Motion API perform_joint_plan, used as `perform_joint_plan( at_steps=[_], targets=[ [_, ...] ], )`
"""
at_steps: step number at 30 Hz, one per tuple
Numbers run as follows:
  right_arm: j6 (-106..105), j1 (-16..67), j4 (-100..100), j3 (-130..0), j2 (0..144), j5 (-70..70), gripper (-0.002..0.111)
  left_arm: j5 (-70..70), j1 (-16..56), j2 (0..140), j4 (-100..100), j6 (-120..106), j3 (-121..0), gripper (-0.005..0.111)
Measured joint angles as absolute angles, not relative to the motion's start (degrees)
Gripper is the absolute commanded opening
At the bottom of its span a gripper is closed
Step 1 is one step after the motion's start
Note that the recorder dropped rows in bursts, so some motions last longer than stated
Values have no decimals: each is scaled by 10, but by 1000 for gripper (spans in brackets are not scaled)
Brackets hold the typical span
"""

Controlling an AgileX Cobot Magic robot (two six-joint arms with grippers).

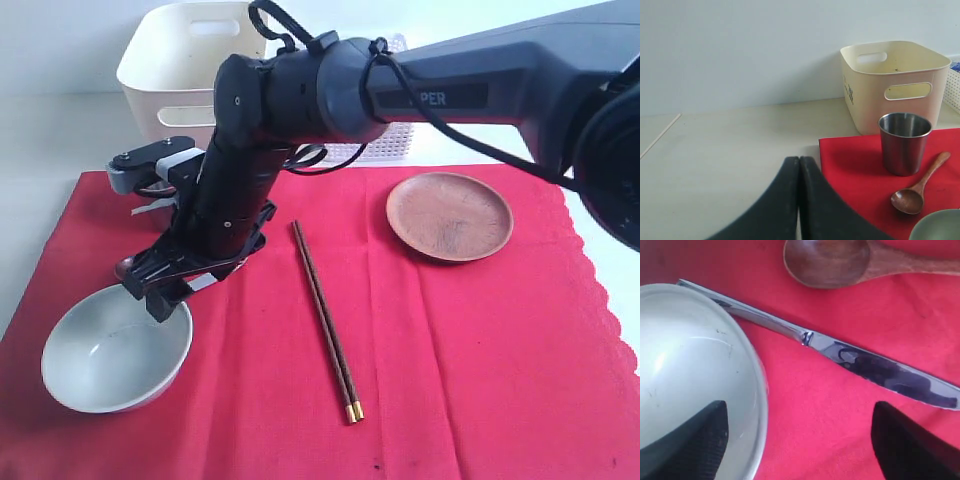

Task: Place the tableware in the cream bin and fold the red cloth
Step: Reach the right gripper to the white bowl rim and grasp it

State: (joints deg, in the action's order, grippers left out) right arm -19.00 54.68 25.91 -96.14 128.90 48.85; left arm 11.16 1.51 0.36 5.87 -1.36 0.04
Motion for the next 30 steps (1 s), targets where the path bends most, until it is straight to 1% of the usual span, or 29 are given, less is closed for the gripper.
perform_joint_plan(
  at_steps=[2, 4, 9, 10, 12, 20, 30],
  targets=[
    [-197, 547, 270, -961, 1295, 487, 70, 112, 15, 4, 59, -14, 0, 1],
    [-210, 547, 284, -961, 1299, 487, 63, 112, 15, 4, 59, -14, 0, 1],
    [-234, 547, 311, -961, 1300, 487, 37, 112, 15, 4, 59, -14, 0, 1],
    [-234, 547, 313, -961, 1300, 486, 34, 112, 15, 4, 59, -14, 0, 1],
    [-237, 548, 316, -961, 1300, 486, 24, 112, 15, 4, 59, -14, 0, 1],
    [-238, 548, 318, -961, 1301, 486, 1, 112, 15, 4, 59, -14, 0, 1],
    [-234, 548, 341, -961, 1301, 489, 0, 112, 15, 4, 59, -14, 0, 1]
  ],
)
